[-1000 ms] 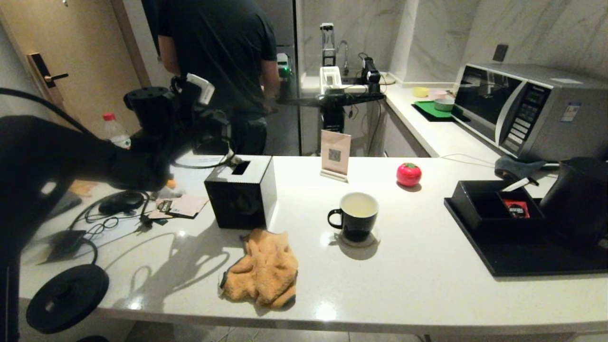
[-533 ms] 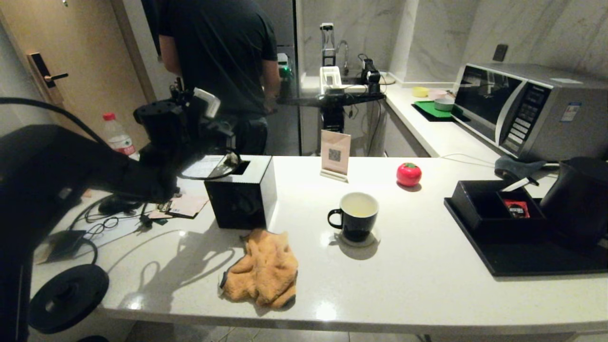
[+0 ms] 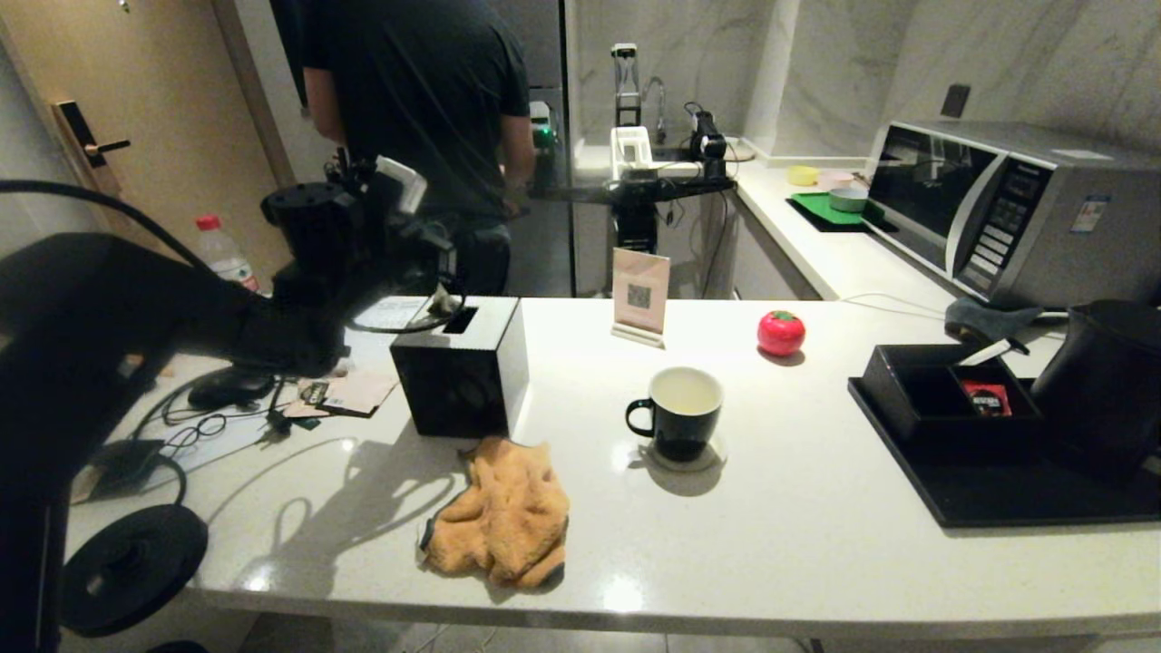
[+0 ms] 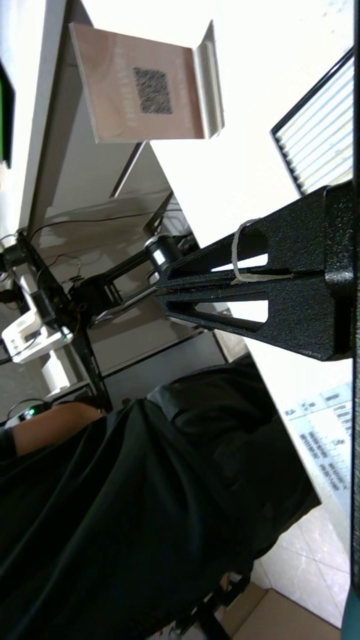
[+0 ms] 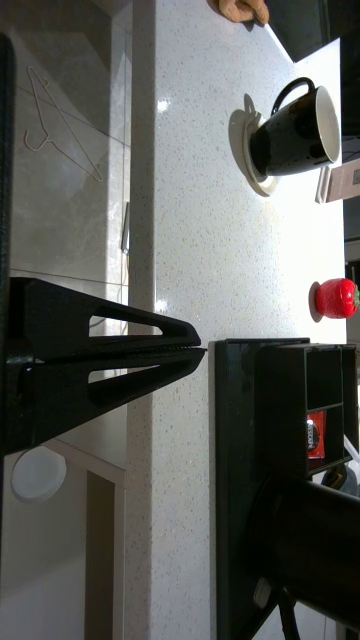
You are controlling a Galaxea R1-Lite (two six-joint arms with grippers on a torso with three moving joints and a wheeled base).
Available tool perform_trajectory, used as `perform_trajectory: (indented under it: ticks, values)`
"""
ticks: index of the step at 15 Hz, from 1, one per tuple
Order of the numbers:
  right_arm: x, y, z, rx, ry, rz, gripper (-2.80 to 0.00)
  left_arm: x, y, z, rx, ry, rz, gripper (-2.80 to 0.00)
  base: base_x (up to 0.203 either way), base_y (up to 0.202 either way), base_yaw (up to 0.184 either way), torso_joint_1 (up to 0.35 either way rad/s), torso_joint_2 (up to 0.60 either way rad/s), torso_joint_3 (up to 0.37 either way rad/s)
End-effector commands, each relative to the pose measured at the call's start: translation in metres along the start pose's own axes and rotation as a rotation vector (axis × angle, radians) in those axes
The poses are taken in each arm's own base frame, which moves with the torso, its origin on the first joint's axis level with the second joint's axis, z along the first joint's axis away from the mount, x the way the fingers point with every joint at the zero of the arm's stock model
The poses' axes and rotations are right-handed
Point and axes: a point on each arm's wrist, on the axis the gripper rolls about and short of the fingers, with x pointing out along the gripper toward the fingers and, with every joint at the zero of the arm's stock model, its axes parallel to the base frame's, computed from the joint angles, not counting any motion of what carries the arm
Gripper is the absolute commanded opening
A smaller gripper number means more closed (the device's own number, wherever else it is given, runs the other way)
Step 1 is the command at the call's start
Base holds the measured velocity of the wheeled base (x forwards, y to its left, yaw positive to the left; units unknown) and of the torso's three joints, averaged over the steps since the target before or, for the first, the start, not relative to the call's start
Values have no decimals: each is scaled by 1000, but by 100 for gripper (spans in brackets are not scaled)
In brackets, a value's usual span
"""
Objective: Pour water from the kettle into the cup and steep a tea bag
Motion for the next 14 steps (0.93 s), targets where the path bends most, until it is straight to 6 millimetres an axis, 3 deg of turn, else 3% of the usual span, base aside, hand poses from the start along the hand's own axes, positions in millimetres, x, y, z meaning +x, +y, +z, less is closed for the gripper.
perform_trajectory:
  ticks: [1, 8, 14]
  values:
    - [0, 0, 0, 0, -1, 0, -280, 3, 2, 6, 7, -24, 4, -280, 0, 0, 0, 0, 0, 0]
    - [0, 0, 0, 0, -1, 0, -280, 4, 1, 16, 11, -38, 2, -280, 0, 0, 0, 0, 0, 0]
    - [0, 0, 0, 2, -1, 0, -280, 4, 1, 13, 10, -32, 1, -280, 0, 0, 0, 0, 0, 0]
